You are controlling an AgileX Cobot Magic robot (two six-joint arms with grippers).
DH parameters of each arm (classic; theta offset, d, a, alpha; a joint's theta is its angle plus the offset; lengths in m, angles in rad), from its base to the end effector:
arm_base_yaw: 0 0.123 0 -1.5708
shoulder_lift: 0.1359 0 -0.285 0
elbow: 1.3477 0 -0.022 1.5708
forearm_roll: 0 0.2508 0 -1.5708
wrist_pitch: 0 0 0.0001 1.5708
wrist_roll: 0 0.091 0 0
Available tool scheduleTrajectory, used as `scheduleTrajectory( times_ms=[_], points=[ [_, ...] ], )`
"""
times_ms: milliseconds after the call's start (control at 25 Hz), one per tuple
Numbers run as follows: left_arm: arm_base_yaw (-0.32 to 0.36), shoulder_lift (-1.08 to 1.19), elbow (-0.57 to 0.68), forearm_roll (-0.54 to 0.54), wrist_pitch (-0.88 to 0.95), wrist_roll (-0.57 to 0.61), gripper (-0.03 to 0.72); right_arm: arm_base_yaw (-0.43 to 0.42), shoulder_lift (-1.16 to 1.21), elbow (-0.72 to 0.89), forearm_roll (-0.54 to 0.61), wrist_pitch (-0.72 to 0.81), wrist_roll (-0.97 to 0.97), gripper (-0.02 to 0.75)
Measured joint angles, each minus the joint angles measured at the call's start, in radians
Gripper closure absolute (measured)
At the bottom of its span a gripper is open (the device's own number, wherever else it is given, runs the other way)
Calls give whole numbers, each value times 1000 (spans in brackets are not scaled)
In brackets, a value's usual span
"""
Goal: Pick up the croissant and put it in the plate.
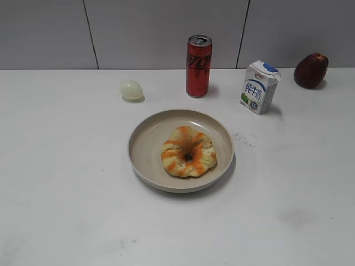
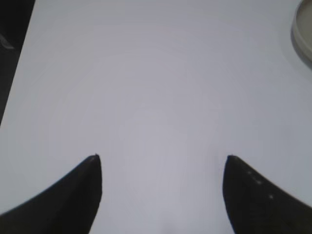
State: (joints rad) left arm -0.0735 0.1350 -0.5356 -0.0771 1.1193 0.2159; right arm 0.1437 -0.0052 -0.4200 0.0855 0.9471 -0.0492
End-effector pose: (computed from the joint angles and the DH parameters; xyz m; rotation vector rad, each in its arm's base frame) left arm 0.0094 -0.0070 0.2827 0.3189 2.1762 -0.0155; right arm 0.0066 0.0073 0.2641 -0.1876 1.9975 0.1620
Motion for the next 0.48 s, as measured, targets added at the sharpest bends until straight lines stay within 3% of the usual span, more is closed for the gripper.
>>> scheduleTrajectory(
  times_ms=[480],
  points=[
    [0,-137,31,-6,-58,-11,103,0,0,0,0,0,0,167]
  ],
)
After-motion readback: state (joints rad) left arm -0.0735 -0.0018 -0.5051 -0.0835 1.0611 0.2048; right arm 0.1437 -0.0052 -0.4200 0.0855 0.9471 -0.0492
